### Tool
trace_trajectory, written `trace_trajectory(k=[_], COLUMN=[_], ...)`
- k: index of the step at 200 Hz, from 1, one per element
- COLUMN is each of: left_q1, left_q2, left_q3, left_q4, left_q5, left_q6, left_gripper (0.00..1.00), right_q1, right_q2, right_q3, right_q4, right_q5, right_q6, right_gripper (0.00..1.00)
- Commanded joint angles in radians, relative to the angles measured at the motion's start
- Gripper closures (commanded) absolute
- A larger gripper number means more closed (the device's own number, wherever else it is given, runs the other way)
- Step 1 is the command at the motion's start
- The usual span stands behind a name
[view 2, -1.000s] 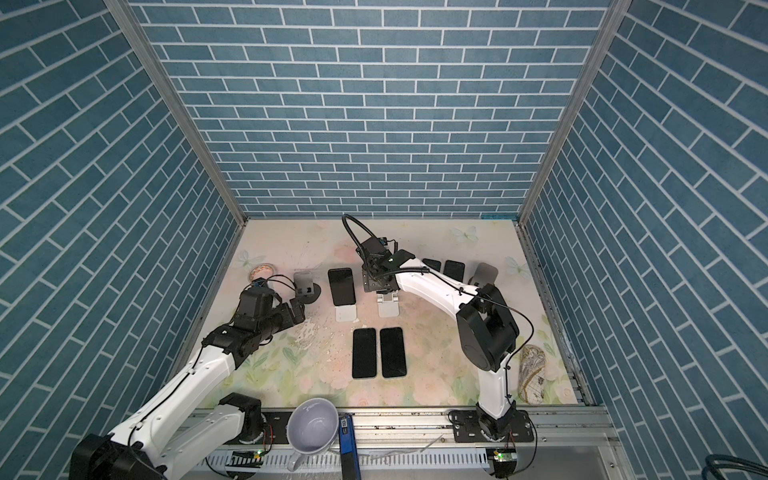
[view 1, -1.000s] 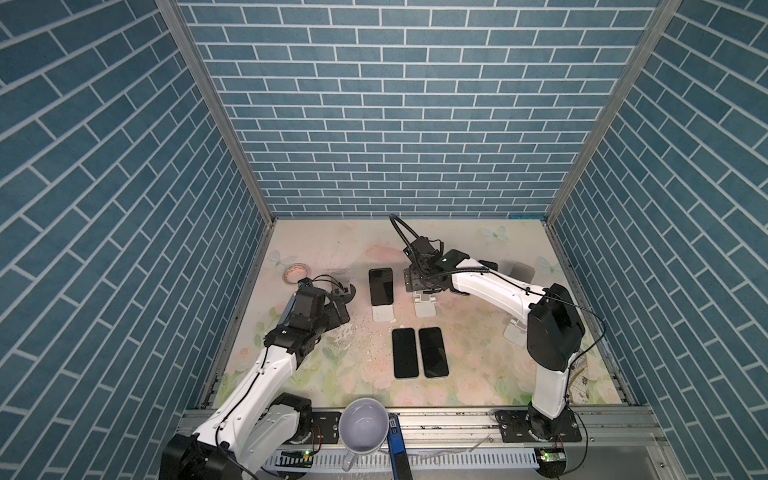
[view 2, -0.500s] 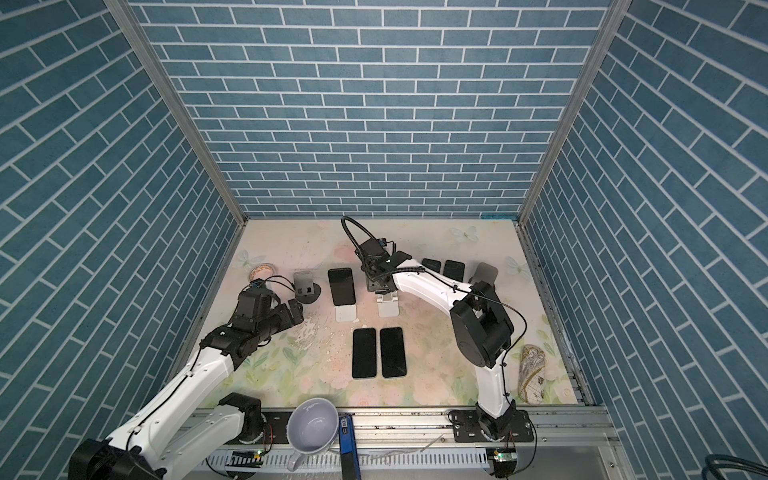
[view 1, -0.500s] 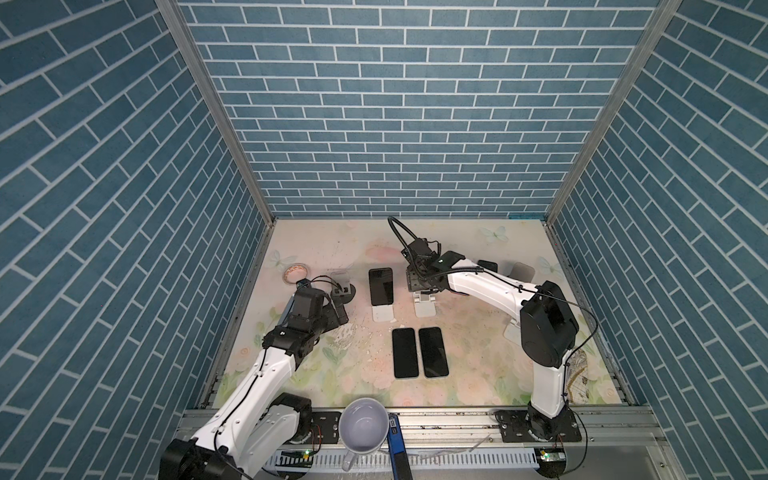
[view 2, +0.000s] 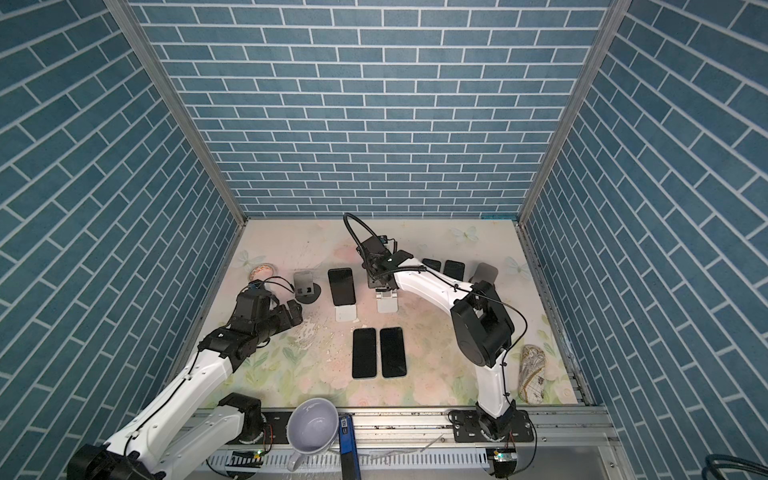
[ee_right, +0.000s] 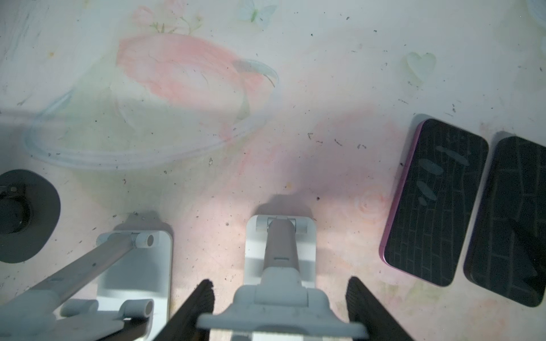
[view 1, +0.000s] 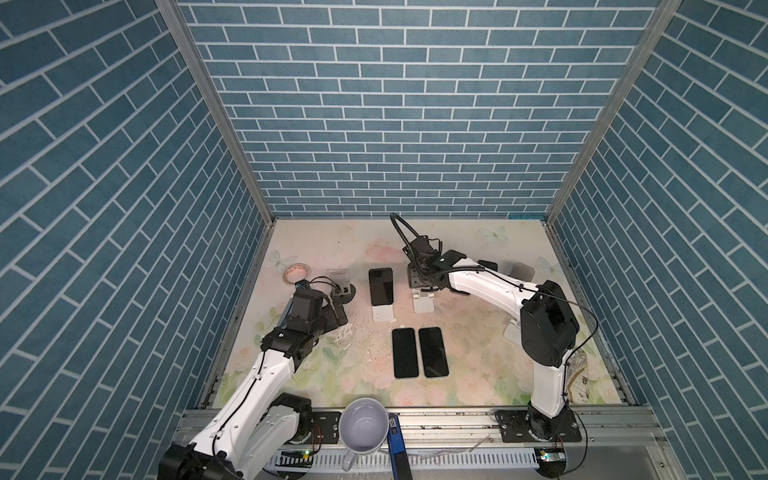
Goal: Remove the phone from the phone stand
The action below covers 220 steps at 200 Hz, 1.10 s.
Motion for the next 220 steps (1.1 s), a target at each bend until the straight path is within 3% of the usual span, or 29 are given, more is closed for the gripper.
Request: trace_trajectory(k=[1, 158, 220], left_q1=[0.008, 0.022, 0.021], left_q2=[-0.013, -0.105, -0.105], left_q3=[-0.01, 0.01, 0.018], left_q4=[-0.02, -0.136, -0.139], left_q5=[-0.014, -0.068, -0.063], left_q6=[0.012, 0.042, 0.039], left_gripper=[0.0, 0.0, 0.0], right_q1=[-0.011, -0.04, -0.042], right_q2=[0.021, 0.33, 0.326], right_q3=[0.097, 0.464, 0.475], right_q4=[0.044, 0.027, 0.022], right_q5=[-0.003, -0.124, -0.145], right_q6=[-0.047, -0.135, -0.129], right_gripper=[0.44, 0.43, 0.28])
